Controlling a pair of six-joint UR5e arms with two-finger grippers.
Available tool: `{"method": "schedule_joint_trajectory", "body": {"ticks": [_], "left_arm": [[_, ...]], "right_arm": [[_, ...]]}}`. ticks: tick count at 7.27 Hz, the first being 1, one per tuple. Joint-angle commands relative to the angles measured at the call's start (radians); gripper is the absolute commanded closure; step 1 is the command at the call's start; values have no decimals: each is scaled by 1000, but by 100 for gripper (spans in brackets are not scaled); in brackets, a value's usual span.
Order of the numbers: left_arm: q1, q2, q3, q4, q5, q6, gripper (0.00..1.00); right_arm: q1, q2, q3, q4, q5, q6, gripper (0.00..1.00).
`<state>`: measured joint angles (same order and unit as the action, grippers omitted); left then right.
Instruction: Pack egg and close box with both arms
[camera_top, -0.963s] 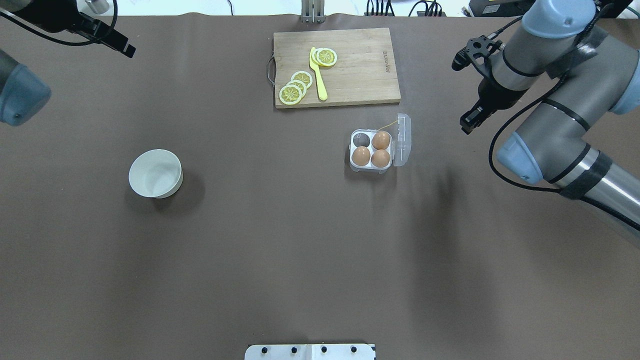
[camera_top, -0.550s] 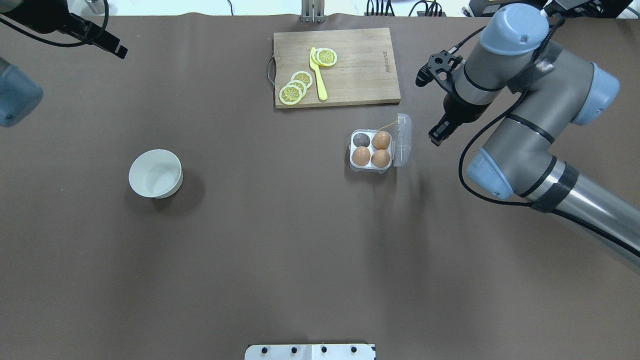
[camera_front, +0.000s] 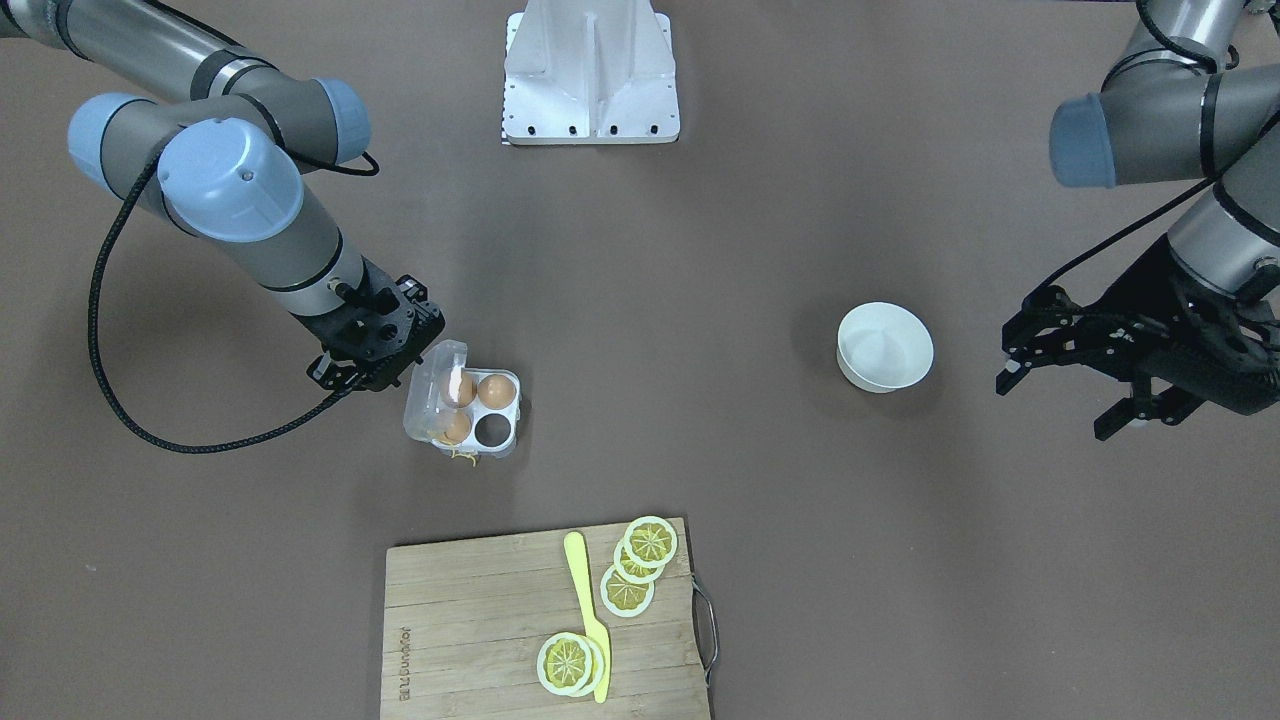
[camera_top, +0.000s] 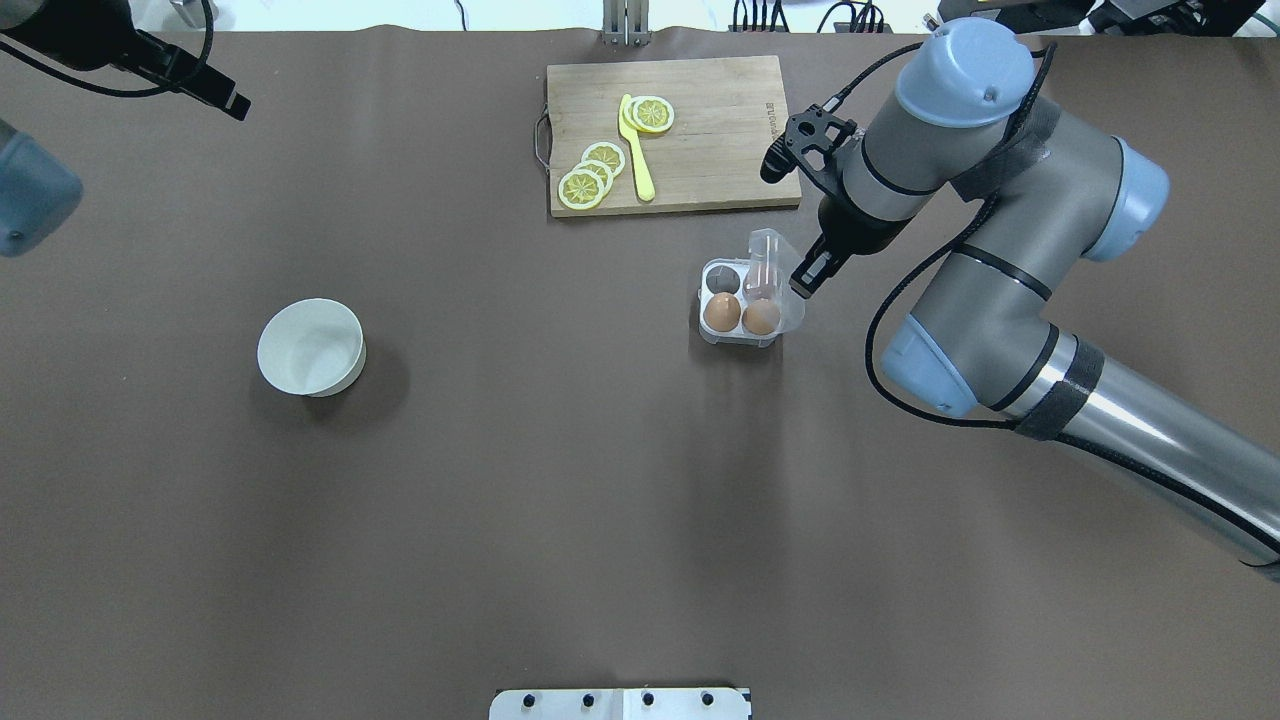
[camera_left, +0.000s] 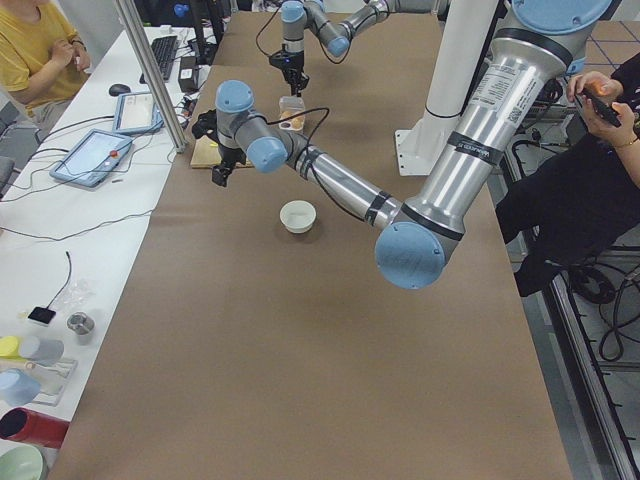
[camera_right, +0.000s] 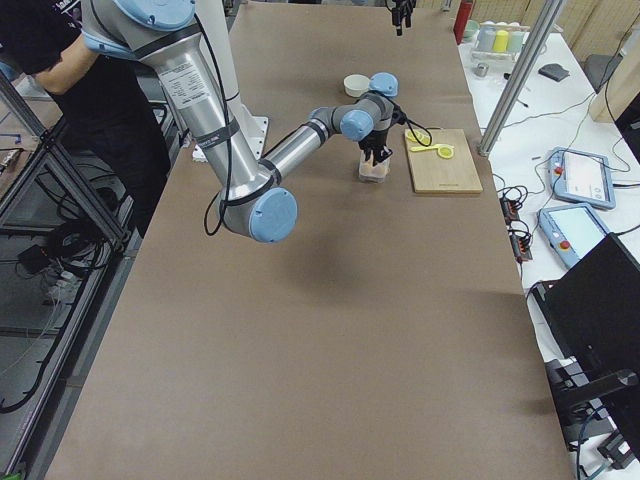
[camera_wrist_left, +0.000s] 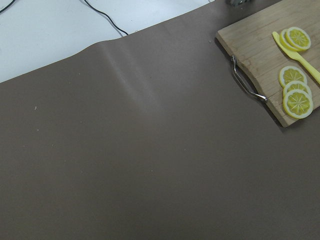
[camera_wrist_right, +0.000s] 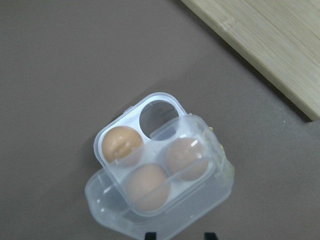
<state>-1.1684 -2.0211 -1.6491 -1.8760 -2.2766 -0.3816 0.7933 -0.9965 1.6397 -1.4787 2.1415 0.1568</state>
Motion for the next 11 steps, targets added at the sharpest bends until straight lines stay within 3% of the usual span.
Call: {"method": "schedule_joint_trajectory", "body": {"ticks": [1, 3, 6, 8, 11], "left_arm": [[-5, 10, -1, 0, 0, 7, 2], [-84, 89, 6, 15, -51, 96, 2], [-223, 191, 24, 152, -73, 266, 1], [-260, 261, 45, 155, -78, 296, 1], [-272, 326, 52, 153, -86, 297, 1]], "right_arm": [[16, 6, 8, 32, 0, 4, 0], [177, -104, 6, 47, 0, 3, 0], [405, -200, -18, 55, 38, 3, 0], [536, -186, -121, -67, 52, -10, 0], [699, -249, -305, -75, 195, -25, 0]]}}
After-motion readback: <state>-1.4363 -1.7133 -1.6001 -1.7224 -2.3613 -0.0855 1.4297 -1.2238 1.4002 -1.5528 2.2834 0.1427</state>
